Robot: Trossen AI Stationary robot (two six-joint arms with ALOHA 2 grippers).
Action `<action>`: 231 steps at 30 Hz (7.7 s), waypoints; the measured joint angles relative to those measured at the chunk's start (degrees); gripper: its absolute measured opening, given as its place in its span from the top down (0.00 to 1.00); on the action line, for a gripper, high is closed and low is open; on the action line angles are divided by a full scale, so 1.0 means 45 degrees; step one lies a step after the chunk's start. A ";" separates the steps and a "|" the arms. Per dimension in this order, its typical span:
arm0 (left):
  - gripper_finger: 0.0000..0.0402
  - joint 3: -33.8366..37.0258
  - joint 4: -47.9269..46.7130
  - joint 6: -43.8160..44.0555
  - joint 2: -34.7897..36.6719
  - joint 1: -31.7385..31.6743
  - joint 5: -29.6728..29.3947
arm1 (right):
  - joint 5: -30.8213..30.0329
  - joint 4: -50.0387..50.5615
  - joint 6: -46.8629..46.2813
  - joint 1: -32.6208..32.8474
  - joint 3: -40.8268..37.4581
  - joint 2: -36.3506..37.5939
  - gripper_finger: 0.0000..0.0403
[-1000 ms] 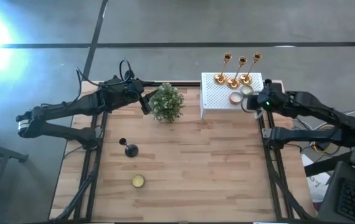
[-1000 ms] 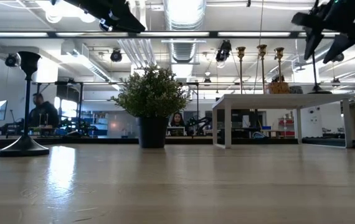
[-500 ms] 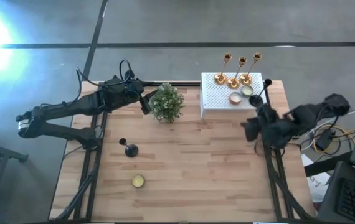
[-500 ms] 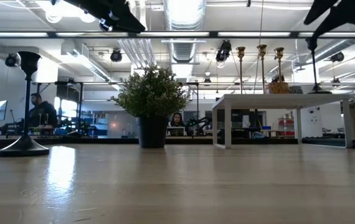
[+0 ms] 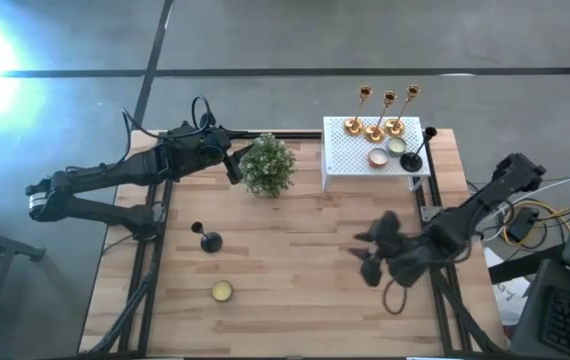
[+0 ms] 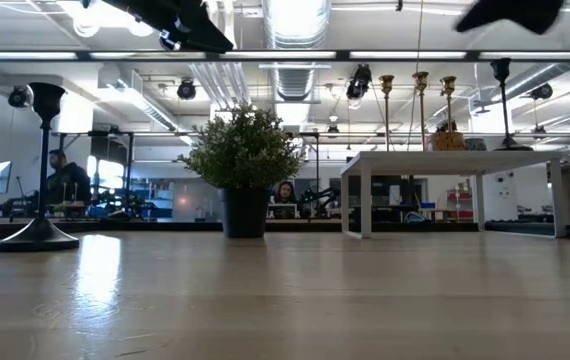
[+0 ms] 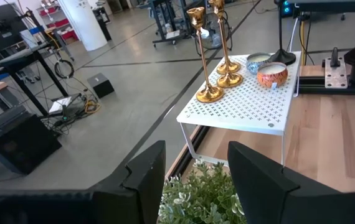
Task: Pick & Place candle stick holders
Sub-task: Put the red scented candle on the shelf
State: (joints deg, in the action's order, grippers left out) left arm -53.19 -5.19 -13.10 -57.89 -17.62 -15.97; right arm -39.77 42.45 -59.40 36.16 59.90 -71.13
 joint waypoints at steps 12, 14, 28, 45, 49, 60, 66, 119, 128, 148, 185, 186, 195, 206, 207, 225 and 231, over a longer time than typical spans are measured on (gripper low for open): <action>0.55 0.0000 -0.0005 0.0000 0.0000 0.0014 0.0000 | 0.4657 -0.6052 0.9005 -0.3899 -0.1334 -0.0984 0.52; 0.56 0.0000 -0.0005 0.0000 0.0000 0.0014 0.0000 | 0.5525 -0.6587 0.9815 -0.4690 -0.1854 -0.0616 0.52; 0.55 0.0000 -0.0019 0.0000 0.0000 0.0009 0.0000 | 0.7266 -0.7445 1.1424 -0.7916 -0.7005 0.7058 0.52; 0.56 0.0000 -0.0010 0.0000 0.0000 0.0009 0.0000 | 0.8563 -0.8828 1.1235 -0.7931 -1.1402 1.1417 0.52; 0.55 0.0000 -0.0005 0.0000 0.0000 0.0009 0.0000 | 0.8564 -0.8865 1.1234 -0.7931 -1.1885 1.2130 0.52; 0.55 0.0001 -0.0005 0.0000 0.0000 -0.0001 0.0000 | 0.8550 -0.8810 1.1191 -0.7931 -1.2767 1.3151 0.52; 0.56 0.0000 -0.0005 0.0000 0.0000 -0.0001 0.0000 | 0.8510 -0.8522 1.1209 -0.7931 -1.2795 1.2973 0.52; 0.68 -0.3939 -1.3028 0.9779 0.0731 0.5666 -0.2246 | 0.8485 -0.8658 0.8243 -0.7936 -1.2795 1.2938 0.52; 0.69 -0.3929 -1.5463 1.3919 0.0264 0.8404 -0.3124 | 0.8481 -0.8654 0.8306 -0.7936 -1.2790 1.2938 0.52; 0.69 -0.3929 -1.3848 1.6815 -0.1505 1.2778 -0.1823 | 0.7788 -0.8644 0.8342 -0.7941 -1.2790 1.2938 0.52; 0.21 -0.3939 -1.0829 1.5392 -0.6518 1.1428 0.2116 | 0.7833 -0.8649 0.8301 -0.7931 -1.2788 1.2938 0.52; 0.21 -0.3939 -1.0899 1.5392 -0.6651 1.1428 0.2113 | 0.7832 -0.8649 0.8304 -0.7931 -1.2785 1.2938 0.52; 0.21 -0.3938 -1.1191 1.5505 -0.7830 1.1428 0.3344 | 0.7825 -0.8648 0.8335 -0.7931 -1.2785 1.2942 0.52; 0.21 -0.3883 -1.1205 1.5611 -0.8631 1.1428 0.3784 | 0.7810 -0.8646 0.8335 -0.7931 -1.2785 1.2938 0.52; 0.21 -0.3825 -1.1198 1.5624 -0.8681 1.1428 0.3883 | 0.7810 -0.8644 0.8331 -0.7931 -1.2785 1.2941 0.52; 0.21 -0.1323 -0.8411 1.6728 -0.8782 1.1438 0.5175 | 0.7810 -0.8649 0.8292 -0.7931 -1.2785 1.2938 0.52; 0.21 -0.1282 -0.8378 1.6650 -0.8751 1.1438 0.5790 | 0.7810 -0.8649 0.8292 -0.7931 -1.2785 1.2938 0.52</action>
State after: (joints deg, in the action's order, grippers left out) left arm -58.96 -42.89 61.82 -97.27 33.85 10.09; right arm -4.62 3.53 -22.09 0.47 2.37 -12.91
